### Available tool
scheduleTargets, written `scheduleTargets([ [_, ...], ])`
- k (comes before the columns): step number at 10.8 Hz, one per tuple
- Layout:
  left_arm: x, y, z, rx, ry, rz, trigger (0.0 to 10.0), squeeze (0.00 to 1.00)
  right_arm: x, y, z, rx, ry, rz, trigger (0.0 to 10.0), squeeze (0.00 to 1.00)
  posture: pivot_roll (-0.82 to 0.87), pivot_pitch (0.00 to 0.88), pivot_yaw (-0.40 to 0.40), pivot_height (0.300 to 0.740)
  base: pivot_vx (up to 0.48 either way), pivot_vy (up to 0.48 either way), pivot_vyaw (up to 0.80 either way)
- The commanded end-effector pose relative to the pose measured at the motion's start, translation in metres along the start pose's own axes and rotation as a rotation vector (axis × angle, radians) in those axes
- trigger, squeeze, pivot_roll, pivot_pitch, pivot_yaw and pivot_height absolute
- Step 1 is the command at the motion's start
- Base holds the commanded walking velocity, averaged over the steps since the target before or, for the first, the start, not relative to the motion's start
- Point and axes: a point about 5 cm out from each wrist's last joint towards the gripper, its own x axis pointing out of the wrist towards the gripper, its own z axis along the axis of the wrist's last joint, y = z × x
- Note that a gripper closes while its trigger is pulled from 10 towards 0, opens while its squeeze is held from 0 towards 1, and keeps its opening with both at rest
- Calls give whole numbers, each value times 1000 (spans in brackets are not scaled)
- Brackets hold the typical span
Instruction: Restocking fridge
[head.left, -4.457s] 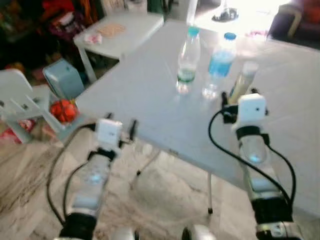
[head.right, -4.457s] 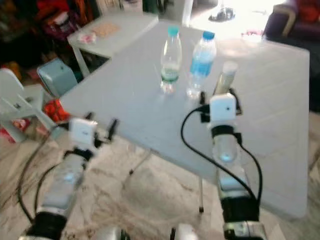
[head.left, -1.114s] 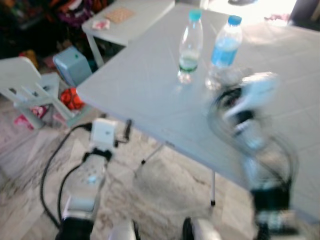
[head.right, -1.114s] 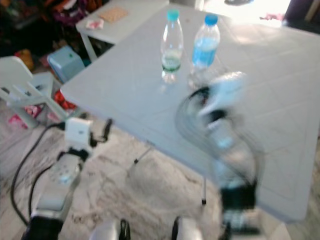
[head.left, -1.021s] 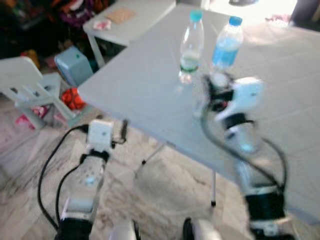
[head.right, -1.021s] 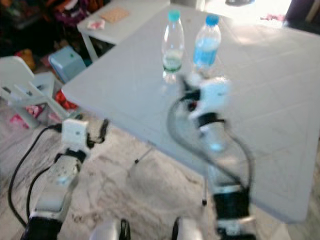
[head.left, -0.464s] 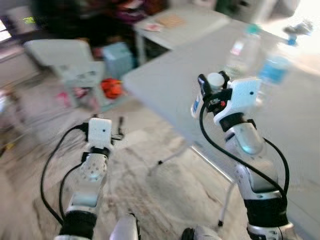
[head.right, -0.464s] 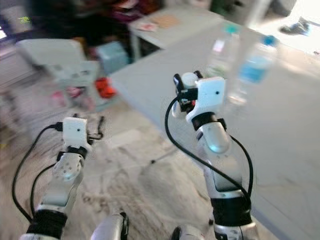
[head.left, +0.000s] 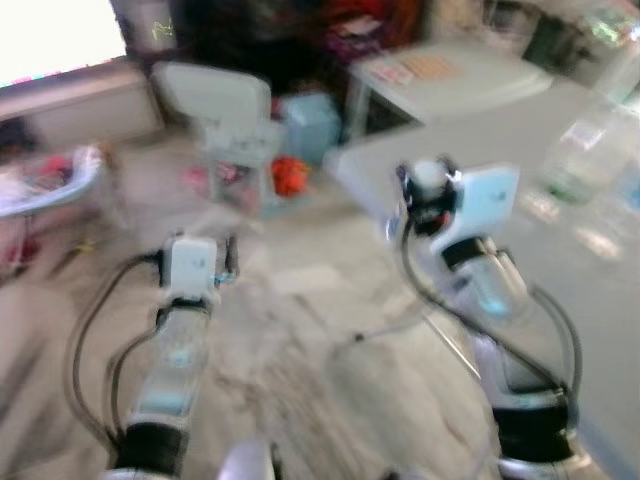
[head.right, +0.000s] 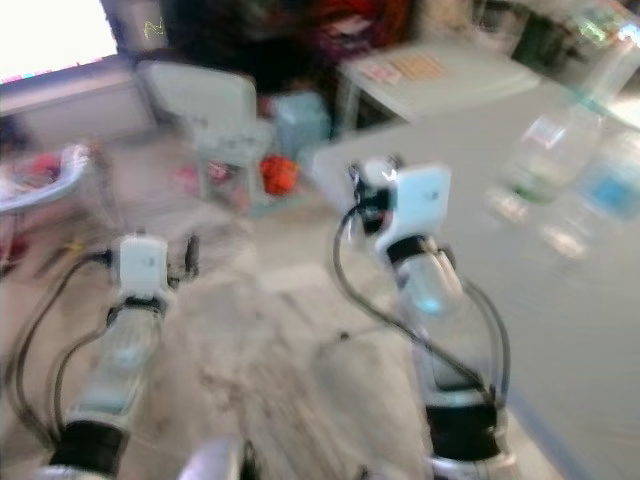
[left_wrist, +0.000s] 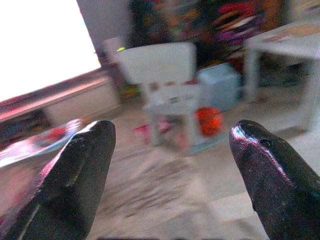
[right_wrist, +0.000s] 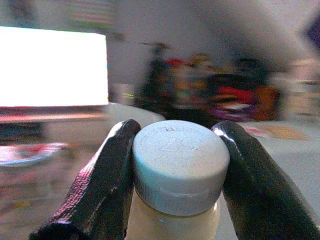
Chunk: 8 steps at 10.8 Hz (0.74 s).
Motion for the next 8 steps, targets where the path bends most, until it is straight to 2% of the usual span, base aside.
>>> scheduleTargets([
  [1,0,-2,2,-4,-10,3,10000,0,1,-2,11,-14,-40,7,10000,0,26,7,9,740,0,0,800],
  [3,2,0,4,-2,-21,21,10000,0,3,1,11,-10,-42,30,10000,0,30,5,9,740,0,0,800],
  [6,8,-5,7,-10,-37,56,10000,0,4,5,9,-11,-35,51,10000,0,29,1,5,740,0,0,800],
  [8,9,-1,5,-2,-27,75,10000,0,4,6,8,-11,-30,59,10000,0,24,3,8,740,0,0,800],
])
